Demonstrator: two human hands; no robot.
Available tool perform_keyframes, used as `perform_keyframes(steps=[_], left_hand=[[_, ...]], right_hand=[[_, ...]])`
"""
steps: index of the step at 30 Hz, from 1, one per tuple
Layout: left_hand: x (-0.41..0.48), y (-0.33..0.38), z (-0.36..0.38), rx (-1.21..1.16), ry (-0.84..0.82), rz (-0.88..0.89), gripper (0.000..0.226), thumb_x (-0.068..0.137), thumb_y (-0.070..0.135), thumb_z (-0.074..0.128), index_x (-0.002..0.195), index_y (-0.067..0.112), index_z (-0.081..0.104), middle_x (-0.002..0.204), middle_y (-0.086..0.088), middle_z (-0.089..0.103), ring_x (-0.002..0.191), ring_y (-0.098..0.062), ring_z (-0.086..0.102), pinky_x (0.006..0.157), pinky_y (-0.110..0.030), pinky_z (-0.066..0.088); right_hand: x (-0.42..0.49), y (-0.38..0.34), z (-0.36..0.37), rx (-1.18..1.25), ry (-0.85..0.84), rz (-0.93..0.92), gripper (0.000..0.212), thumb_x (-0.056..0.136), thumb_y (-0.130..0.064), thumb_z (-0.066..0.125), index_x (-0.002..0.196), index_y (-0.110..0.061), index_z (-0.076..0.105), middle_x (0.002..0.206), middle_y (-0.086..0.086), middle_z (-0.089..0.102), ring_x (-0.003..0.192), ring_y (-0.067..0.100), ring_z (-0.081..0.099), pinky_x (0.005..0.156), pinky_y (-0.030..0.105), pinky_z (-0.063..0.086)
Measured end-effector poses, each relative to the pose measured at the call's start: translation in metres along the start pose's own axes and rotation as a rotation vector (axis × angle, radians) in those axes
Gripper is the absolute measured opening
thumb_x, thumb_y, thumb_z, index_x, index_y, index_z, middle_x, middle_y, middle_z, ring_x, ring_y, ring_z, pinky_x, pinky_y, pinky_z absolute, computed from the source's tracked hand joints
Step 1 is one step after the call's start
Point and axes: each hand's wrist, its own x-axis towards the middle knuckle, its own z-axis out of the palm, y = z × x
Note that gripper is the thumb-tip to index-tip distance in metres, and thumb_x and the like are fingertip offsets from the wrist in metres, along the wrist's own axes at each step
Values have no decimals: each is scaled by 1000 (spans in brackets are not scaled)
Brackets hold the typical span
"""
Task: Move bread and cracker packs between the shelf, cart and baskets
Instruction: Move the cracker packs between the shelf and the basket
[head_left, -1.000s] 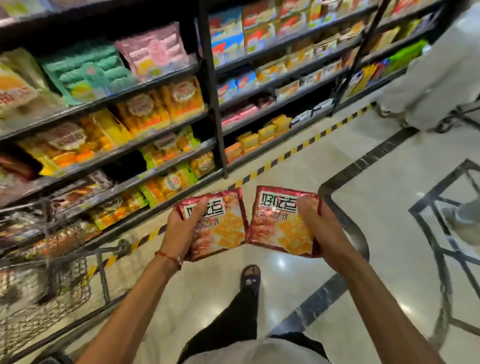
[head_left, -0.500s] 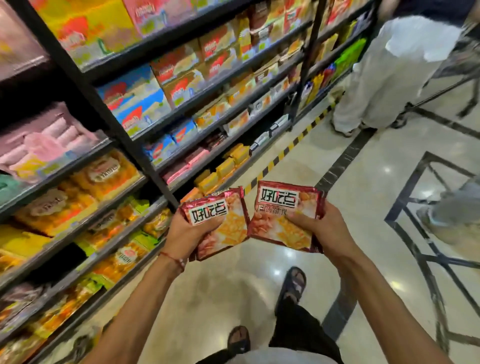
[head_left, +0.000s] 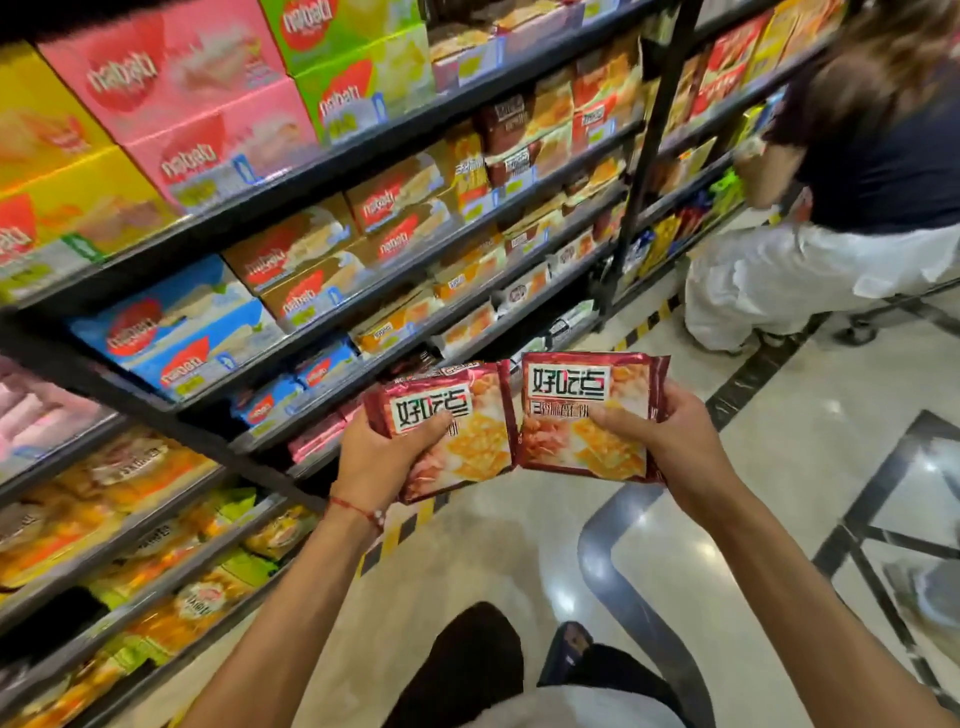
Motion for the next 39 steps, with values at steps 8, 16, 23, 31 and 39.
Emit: perform_keyframes(steps=[8,16,23,31,39], left_hand=[[137,44,82,-2,-8,148,23,92,27,73,112,23,61,101,3,76,92,-13,74,79,-28,60],[272,102,142,-101,-89,139,36,99,30,64,129,16,50,109,-1,75,87,-13,74,69,-23,59],[345,143,179,-269,14,-38,36,98,28,64,128,13,51,101,-12,74,56,-9,69,44,-21,51],[389,164,230,-335,162,-44,52,96,36,66,140,15,46,98,-4,71,57,-8,66,44,-20,48],[395,190,315,-182,414,48,71,68,17,90,129,3,57,102,-4,76,80,-8,71,62,-17,53]], right_hand=[[145,-55,-40,0,-24,-63,39,91,-13,76,128,-16,64,115,6,78,103,26,77,87,41,64],[303,-108,-50,-14,-67,-130,39,100,-18,66,137,-24,56,127,4,74,113,27,73,90,46,62],[403,-142,-52,53,-90,-180,45,97,-28,66,140,-20,58,132,7,72,119,31,70,102,50,54],[511,-180,-77,-27,-297,-149,47,85,-24,78,130,-23,65,120,3,77,107,27,76,93,44,61],[613,-218,-113,-101,-604,-108,65,73,-16,91,132,-15,63,117,7,78,104,29,76,89,47,62]])
